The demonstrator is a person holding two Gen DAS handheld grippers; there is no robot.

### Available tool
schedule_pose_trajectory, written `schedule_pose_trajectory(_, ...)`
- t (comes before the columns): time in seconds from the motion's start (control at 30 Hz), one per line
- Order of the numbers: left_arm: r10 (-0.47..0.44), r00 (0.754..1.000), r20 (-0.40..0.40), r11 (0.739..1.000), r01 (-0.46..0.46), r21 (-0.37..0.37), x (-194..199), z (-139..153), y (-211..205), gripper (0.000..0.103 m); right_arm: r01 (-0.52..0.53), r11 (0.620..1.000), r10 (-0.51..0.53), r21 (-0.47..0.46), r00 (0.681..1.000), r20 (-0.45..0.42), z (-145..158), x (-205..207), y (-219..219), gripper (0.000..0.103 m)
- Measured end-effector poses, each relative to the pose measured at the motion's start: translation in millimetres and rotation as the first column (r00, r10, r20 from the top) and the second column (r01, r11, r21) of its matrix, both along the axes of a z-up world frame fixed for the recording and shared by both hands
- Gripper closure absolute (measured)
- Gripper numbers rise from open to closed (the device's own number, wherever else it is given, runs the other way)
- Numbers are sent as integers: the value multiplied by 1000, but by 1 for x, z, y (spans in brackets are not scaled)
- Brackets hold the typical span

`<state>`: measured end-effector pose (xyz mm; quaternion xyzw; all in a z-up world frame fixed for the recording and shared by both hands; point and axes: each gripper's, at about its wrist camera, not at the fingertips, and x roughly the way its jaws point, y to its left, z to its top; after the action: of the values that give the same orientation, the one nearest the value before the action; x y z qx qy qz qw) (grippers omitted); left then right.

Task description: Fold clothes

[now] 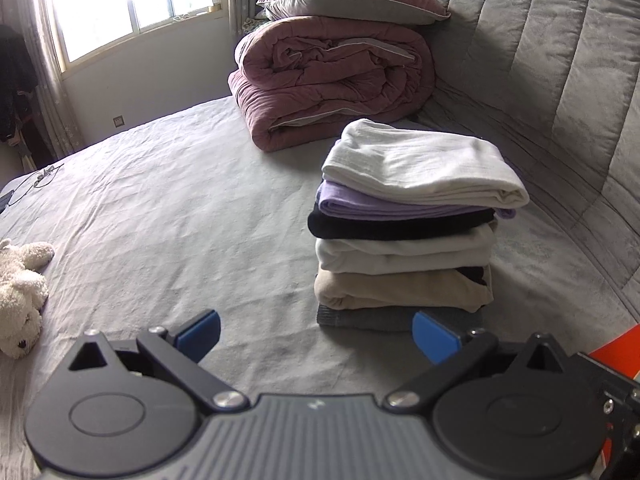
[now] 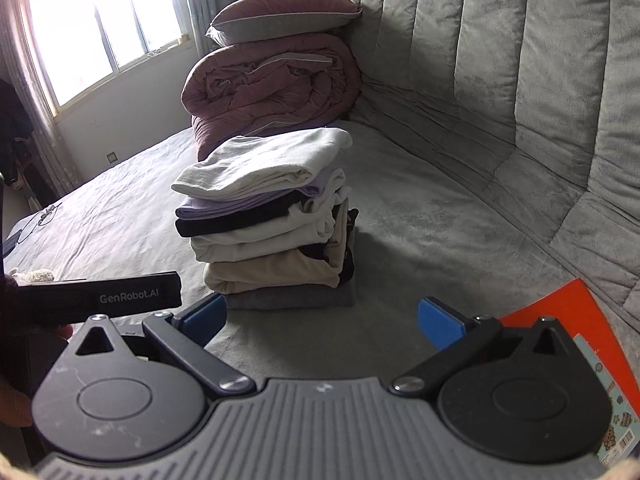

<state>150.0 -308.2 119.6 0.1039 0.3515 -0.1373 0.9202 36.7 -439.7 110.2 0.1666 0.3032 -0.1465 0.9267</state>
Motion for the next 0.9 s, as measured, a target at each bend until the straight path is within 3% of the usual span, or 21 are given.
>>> schedule_pose_trajectory(0.33,8,1000,2,1000,-8,-8,-14,0,-2,1,3,1000,-3,-4,1000,-19,8,-18,-14,0)
schedule_pose_trajectory(0.9,3,999,35,1000,-3,5,-30,15,5,1,-49,997,46,-59,997,-60,22,-24,9,0)
